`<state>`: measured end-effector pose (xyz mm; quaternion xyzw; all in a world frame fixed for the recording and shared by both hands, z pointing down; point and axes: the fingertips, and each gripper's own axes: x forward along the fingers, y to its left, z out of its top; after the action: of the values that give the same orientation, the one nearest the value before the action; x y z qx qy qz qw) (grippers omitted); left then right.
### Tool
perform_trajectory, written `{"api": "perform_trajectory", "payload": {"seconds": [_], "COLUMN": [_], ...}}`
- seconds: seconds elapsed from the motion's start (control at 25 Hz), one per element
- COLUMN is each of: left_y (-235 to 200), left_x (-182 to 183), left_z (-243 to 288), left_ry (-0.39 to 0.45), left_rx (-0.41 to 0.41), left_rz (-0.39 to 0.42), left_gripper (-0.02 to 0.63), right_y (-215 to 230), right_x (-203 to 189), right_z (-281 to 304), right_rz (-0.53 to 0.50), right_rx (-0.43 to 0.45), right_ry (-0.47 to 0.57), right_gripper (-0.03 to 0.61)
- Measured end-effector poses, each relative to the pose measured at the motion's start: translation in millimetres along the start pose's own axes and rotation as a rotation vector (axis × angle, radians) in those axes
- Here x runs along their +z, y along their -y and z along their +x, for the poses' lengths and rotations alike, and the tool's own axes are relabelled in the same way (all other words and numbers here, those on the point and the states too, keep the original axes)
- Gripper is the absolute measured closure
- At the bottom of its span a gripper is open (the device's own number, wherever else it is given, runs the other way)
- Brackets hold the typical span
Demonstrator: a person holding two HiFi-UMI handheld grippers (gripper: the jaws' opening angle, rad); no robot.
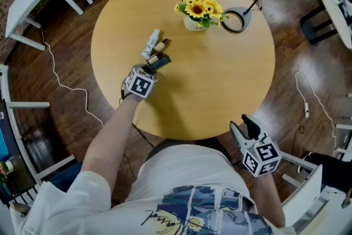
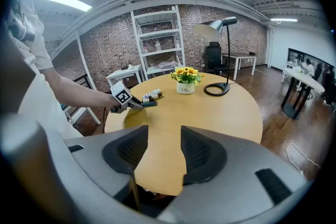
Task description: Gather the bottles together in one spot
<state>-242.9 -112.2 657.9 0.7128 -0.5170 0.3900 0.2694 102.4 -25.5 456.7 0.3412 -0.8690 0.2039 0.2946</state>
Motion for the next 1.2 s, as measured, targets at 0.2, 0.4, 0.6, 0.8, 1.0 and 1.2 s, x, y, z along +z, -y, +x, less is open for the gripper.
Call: {"api": "perform_trajectory", "payload": {"seconds": [0.2, 0.4, 0.6, 0.8, 1.0, 1.2], "left_y": [4, 12, 24, 64, 120, 164], "left_x": [0, 3, 14, 43, 81, 111], "left_z": [3, -1, -19, -56, -121, -179], "left_ry": [0.002, 0.036, 0.116, 0.325, 0.528, 0.649], "left_rx": [-0.013, -0.028, -0.089, -0.354, -0.775, -1.04], "left_rz": [0.022, 0.033, -0.045, -0.281, -0.446, -0.448], "left_gripper": [0.493, 0.506, 0.509, 0.509, 0.509, 0.509], "right_y": [1, 2, -3, -10, -29, -48], "right_x": [2, 8, 17, 36, 83, 132], "right_z": [6, 10, 16, 19, 17, 15], "right_rz": [0.002, -0.013, -0.027, -0.033, -0.001, 0.032], "right_rx": [0.018, 0.034, 0.075, 0.151, 0.335, 0.548], "right_ry": [-0.008, 0.002, 0.027, 0.093, 0.204, 0.249], "right_gripper": [0.357, 0.357, 0.356, 0.357, 0.356, 0.297]}}
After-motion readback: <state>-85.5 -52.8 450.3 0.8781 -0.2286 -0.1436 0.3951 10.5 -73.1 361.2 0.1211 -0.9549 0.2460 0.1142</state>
